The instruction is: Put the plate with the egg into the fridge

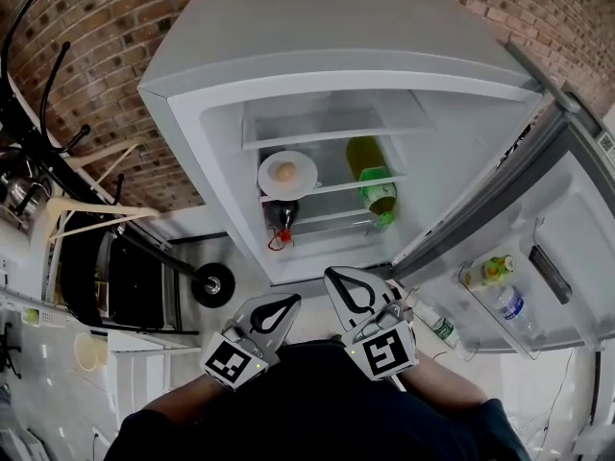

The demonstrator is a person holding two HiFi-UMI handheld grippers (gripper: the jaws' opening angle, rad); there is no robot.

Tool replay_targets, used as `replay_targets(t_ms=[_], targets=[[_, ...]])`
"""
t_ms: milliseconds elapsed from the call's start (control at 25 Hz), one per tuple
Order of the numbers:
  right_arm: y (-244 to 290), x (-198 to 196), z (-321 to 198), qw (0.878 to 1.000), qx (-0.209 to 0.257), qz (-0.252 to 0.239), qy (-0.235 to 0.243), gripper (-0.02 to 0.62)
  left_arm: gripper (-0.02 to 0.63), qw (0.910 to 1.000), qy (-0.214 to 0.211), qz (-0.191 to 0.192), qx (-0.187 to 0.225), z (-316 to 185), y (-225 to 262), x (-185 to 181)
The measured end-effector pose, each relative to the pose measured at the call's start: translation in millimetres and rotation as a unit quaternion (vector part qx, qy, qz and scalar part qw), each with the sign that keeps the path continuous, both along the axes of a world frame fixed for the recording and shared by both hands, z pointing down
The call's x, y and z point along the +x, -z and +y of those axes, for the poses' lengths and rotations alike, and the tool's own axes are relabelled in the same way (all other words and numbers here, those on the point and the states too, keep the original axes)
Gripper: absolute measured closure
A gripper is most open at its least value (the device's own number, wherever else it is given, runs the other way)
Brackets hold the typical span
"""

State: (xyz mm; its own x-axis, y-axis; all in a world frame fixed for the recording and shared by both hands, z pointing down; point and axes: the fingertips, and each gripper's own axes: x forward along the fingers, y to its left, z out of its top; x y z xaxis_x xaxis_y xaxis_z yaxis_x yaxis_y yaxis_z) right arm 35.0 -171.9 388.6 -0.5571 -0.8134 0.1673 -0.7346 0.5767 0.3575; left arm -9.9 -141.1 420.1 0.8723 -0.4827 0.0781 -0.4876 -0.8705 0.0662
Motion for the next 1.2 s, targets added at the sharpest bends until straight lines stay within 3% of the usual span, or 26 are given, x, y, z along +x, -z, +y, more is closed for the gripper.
replay_targets(t_ms=[280, 400, 560, 1200], targets=[[-21.0, -2.3, 7.0, 0.988, -0.080, -0.136, 0.004, 0.584, 0.604, 1.0000, -0.006, 0.002, 0.004, 4.1, 3.5, 3.5], [-33.6, -3.9, 6.7, 0.986, -0.103, -0.132, 0.006, 0.584, 0.604, 1.0000, -0.006, 0.001, 0.000, 4.6, 1.5, 3.4], [-37.9, -9.9, 10.4, 0.988, -0.097, -0.114, 0.021, 0.586, 0.604, 1.0000, -0.006, -0.001, -0.001, 4.4, 0.1, 4.1], [-37.7, -15.3, 13.1, 0.987, -0.099, -0.118, 0.036, 0.586, 0.604, 1.0000, 0.003, 0.001, 0.002, 0.5, 2.0, 0.1]])
